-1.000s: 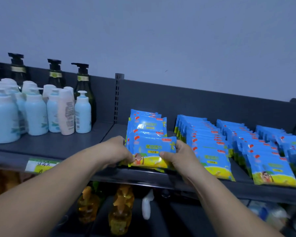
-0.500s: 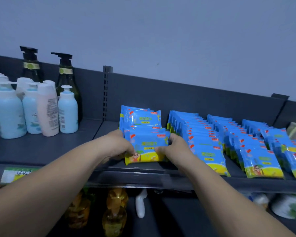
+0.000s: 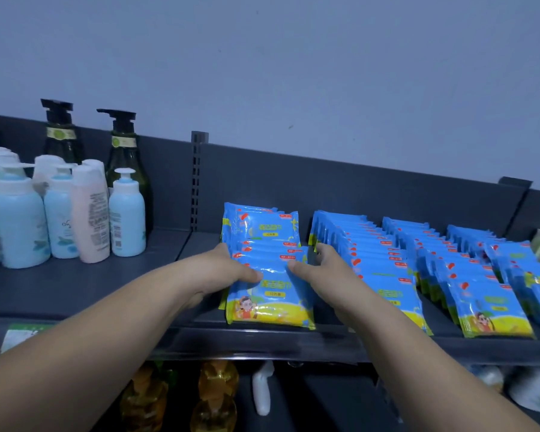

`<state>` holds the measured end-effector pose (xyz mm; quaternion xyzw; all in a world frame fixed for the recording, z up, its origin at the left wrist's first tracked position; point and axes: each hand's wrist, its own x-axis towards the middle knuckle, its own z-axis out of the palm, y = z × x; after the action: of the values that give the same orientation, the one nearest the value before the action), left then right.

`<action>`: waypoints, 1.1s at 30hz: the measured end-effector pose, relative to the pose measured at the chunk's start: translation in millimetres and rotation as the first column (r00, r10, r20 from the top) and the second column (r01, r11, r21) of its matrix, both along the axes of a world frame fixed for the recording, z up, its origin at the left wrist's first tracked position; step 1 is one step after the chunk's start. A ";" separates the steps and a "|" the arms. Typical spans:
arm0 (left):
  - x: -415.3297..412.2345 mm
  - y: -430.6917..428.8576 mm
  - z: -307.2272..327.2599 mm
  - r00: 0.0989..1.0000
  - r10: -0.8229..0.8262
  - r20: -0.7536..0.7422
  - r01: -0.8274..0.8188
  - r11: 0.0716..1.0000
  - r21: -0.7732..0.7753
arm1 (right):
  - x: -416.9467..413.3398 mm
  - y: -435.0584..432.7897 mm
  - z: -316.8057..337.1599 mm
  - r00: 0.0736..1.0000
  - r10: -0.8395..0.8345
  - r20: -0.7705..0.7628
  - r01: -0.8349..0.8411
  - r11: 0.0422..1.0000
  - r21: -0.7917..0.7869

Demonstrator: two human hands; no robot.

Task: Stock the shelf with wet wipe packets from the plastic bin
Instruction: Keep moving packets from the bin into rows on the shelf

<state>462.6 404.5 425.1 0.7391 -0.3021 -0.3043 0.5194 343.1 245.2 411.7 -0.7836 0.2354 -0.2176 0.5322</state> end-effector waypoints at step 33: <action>41.8 -35.3 19.1 0.969 0.086 0.233 -0.137 0.968 0.212 | 64.6 -43.5 25.4 0.948 0.171 -0.270 -0.240 0.938 -0.248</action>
<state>504.4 369.2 444.2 0.8388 -0.2794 -0.2223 0.4111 407.8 201.7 437.1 -0.8916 0.1822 -0.0933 0.4039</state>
